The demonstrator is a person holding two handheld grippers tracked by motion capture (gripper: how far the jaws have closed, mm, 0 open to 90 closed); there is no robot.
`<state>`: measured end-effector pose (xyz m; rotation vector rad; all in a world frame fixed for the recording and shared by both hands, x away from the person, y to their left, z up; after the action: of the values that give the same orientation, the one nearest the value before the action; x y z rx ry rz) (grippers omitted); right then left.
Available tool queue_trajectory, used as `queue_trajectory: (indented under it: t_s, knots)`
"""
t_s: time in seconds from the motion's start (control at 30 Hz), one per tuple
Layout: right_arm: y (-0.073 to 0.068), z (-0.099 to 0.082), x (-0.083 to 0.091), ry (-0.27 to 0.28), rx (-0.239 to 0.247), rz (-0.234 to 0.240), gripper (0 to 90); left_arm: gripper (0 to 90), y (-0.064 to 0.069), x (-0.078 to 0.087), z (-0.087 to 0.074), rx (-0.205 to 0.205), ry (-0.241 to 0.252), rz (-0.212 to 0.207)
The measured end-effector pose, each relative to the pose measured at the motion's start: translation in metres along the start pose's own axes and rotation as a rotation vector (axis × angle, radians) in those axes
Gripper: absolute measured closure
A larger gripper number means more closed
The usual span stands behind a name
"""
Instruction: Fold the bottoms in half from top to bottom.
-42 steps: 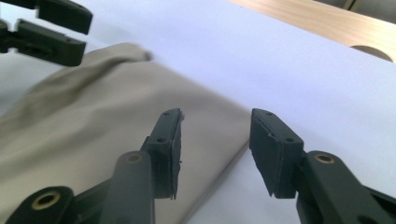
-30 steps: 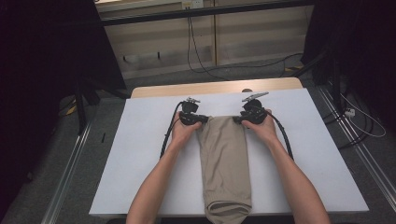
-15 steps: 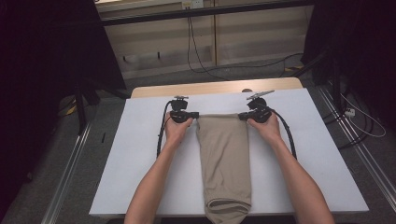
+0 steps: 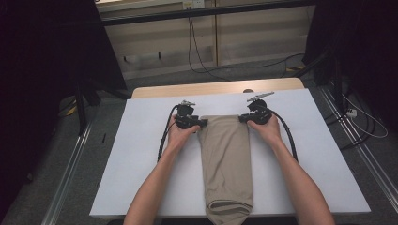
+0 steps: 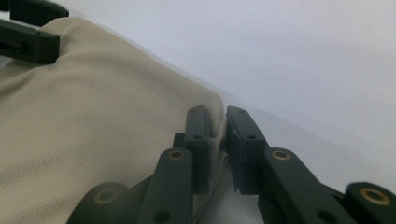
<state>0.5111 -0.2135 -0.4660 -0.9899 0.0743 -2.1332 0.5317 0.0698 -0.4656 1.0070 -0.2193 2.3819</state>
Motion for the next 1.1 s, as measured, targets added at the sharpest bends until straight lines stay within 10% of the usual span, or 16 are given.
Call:
queue_trajectory:
  t_s: [0.17,0.33,0.7,1.1]
  knots:
    - [0.000,0.000,0.000,-0.004,-0.033,0.044,86.7,85.6,0.005,0.000,-0.002,0.021,-0.035,-0.074]
    - [-0.003,0.010,0.012,0.057,-0.048,0.057,87.6,87.4,-0.002,0.008,0.006,0.113,0.016,-0.065]
    - [-0.012,0.073,0.052,0.214,-0.006,0.004,87.7,87.5,-0.013,0.046,0.071,0.127,0.179,0.031]
    - [-0.007,0.131,0.064,0.245,0.018,-0.053,86.1,86.4,-0.023,0.049,0.122,0.149,0.222,0.103]
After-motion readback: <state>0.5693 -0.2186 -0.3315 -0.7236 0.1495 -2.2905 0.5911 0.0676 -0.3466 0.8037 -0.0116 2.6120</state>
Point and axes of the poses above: each handheld gripper's, and its own axes: x roughly backward along the jaws, z roughly out of its top, y roughly to its right, the point moved 1 cm from there along -x, roughly forward along the jaws, and after that the axes turned 15 degrees about z, right-handed, at the moved point
